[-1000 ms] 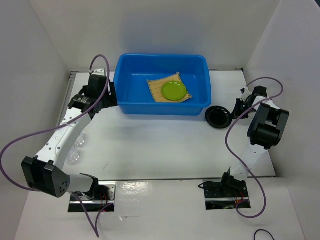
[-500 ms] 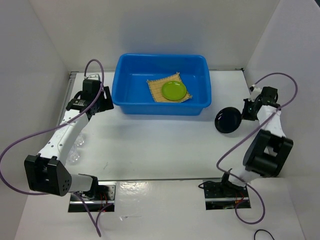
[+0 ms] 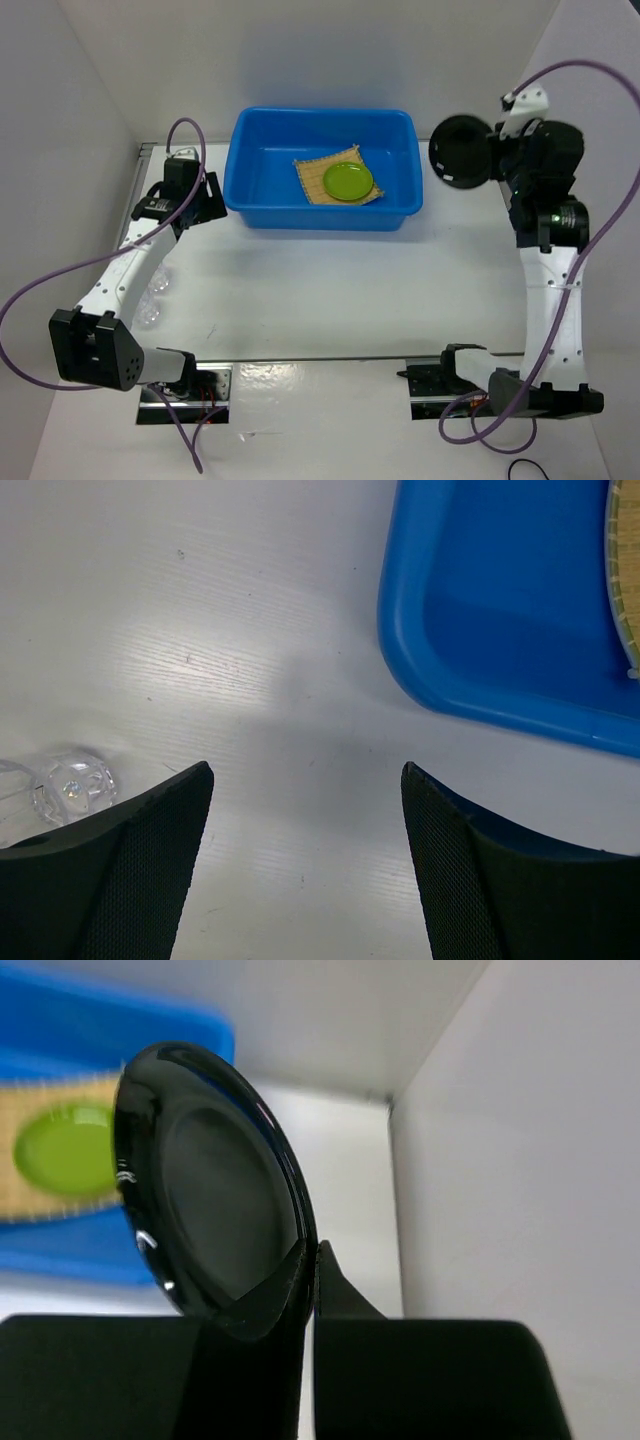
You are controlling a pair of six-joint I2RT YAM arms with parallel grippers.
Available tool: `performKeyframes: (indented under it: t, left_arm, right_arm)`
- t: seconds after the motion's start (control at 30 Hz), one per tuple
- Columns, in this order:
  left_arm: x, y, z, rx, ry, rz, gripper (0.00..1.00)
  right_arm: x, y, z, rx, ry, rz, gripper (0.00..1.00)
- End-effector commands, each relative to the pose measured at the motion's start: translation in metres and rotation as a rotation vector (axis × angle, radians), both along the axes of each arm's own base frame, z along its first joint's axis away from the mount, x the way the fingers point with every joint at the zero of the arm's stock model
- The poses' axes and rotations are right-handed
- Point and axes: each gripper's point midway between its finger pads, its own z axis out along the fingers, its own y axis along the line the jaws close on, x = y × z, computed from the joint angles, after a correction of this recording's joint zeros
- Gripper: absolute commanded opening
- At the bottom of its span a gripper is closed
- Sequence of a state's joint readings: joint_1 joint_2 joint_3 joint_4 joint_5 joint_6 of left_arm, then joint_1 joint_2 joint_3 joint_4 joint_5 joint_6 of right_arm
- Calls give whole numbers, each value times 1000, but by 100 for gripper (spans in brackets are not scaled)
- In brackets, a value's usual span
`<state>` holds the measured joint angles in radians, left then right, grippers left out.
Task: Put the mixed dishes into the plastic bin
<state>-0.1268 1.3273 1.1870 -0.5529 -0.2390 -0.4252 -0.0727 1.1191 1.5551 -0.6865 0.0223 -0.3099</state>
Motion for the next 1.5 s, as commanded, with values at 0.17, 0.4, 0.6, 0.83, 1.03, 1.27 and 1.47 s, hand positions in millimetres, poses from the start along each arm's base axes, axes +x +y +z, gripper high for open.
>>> performKeyframes:
  t: [0.17,0.4,0.6,0.83,1.03,1.27,1.47]
  left_arm:
    - [8,2,-7,0,6,32,82]
    - [12,-1,-17,-7,30,22,70]
    - [12,5,-22,16,27,45,73]
    - [9,16,-26,60,24,90,77]
    - [13,19,-36,77,46,103,80]
    - [11,21,-41,87,65,108,82]
    - [7,33,-29,120,40,176,82]
  right_arm:
    - [77,54,40,166,12,284,0]
    - [160,147,-42,236,210,504,0]
    - [215,180,-128,250,384,575,0]
    - [255,212,-204,224,482,582,0]
    - [267,215,-248,242,542,575,0]
    - [272,203,-266,204,565,500,13]
    - [259,192,-223,186,529,459,82]
